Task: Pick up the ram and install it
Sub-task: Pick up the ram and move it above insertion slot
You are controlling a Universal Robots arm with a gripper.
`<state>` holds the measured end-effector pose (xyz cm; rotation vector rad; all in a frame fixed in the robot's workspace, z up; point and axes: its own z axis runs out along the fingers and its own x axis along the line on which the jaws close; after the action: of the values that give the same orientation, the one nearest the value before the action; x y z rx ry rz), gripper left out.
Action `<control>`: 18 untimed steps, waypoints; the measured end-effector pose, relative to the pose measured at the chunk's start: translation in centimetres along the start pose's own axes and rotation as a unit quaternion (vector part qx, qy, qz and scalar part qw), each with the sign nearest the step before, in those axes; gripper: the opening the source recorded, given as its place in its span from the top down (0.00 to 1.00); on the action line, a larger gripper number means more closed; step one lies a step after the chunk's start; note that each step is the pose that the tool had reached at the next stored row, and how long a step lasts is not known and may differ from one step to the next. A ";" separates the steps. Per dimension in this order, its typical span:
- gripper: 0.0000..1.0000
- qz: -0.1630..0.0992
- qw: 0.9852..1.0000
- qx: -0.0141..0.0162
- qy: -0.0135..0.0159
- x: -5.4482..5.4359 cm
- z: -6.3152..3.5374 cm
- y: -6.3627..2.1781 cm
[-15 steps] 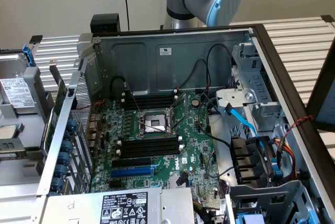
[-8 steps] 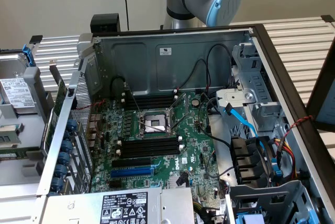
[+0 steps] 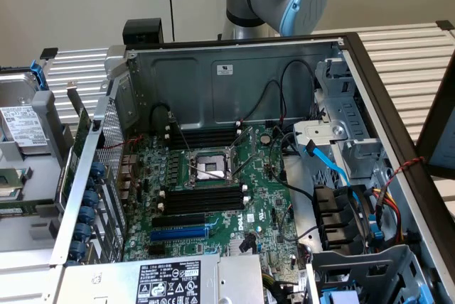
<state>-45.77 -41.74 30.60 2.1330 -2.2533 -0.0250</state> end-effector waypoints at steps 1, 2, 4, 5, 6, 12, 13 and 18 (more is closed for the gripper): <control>0.88 0.000 1.000 0.000 0.001 0.0 -0.19 0.01; 0.88 0.000 1.000 0.000 0.002 0.0 -0.37 0.02; 0.88 0.000 1.000 0.000 0.004 0.0 -0.76 0.03; 0.88 0.000 1.000 0.000 0.005 0.0 -0.95 0.04; 0.88 0.000 1.000 0.000 0.006 0.0 -1.16 0.04; 0.88 0.000 1.000 0.001 0.010 0.0 -2.52 0.10; 0.88 0.000 1.000 0.001 0.011 0.0 -2.76 0.11; 0.88 0.001 1.000 0.001 0.014 -0.1 -4.04 0.16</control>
<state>-45.77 -41.62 34.64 2.1192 -2.2399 0.0067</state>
